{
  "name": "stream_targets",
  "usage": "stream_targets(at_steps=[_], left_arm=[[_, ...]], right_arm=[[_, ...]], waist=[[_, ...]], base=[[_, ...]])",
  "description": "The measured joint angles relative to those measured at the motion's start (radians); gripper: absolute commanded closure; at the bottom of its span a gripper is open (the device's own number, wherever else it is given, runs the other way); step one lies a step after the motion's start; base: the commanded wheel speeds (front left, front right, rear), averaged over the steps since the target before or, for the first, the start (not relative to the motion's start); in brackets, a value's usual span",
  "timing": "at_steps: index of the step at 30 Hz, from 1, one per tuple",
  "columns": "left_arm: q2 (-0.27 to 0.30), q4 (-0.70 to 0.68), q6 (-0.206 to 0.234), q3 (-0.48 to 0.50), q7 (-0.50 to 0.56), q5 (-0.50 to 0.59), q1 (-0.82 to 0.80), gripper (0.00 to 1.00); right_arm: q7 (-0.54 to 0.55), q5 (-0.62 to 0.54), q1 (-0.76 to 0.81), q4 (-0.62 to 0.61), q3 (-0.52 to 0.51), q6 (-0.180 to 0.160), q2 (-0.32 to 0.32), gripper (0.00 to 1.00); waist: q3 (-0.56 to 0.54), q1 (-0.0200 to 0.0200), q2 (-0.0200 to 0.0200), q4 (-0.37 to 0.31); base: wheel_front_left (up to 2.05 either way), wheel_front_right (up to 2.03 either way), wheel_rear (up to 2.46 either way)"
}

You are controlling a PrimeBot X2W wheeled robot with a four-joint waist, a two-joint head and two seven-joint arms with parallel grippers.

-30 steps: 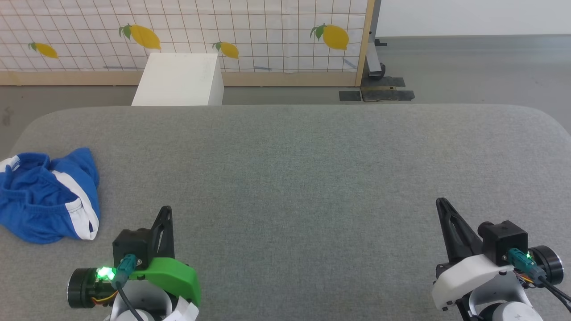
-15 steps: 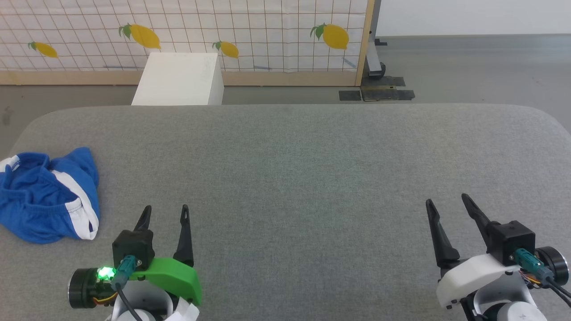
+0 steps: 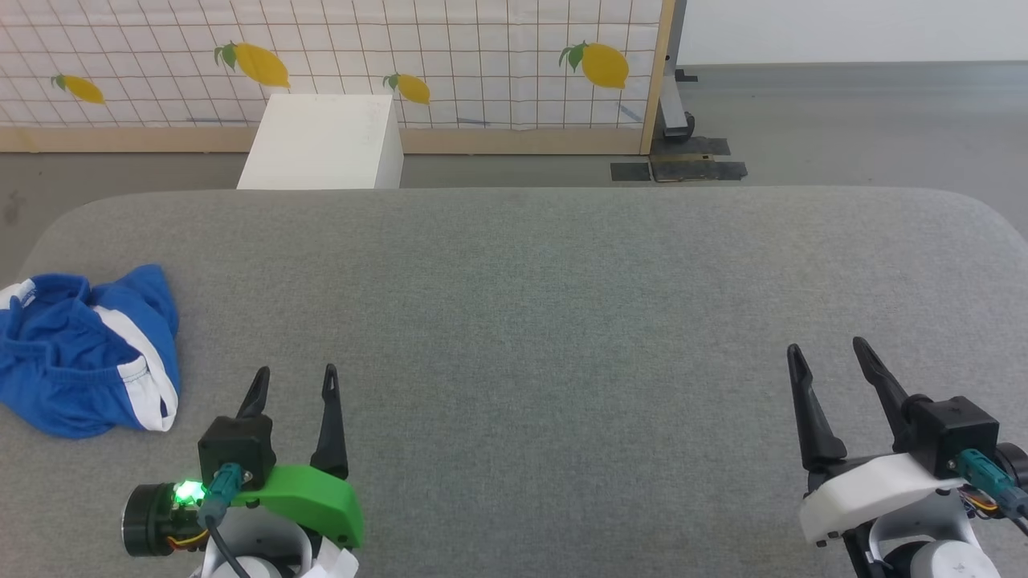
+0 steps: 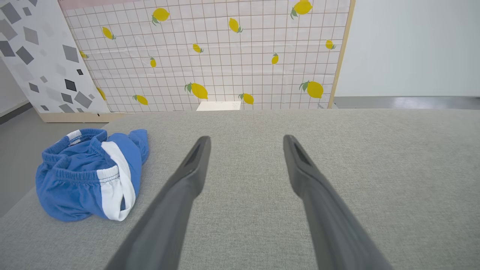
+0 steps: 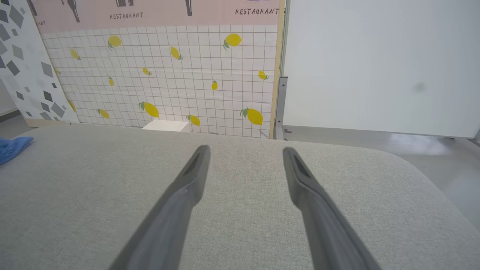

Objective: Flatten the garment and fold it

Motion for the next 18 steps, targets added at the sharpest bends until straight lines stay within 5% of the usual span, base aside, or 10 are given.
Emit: stream_targets(at_steps=[18], left_arm=[[0.0,-0.002,0.013,-0.006,-0.036,-0.025,0.0,0.0]], right_arm=[[-0.038,0.037,0.002,-0.029,-0.012,0.0,0.0,0.0]], waist=[[-0.002,0.0,0.0,0.003]], base=[[0.0,0.0,0.0]])
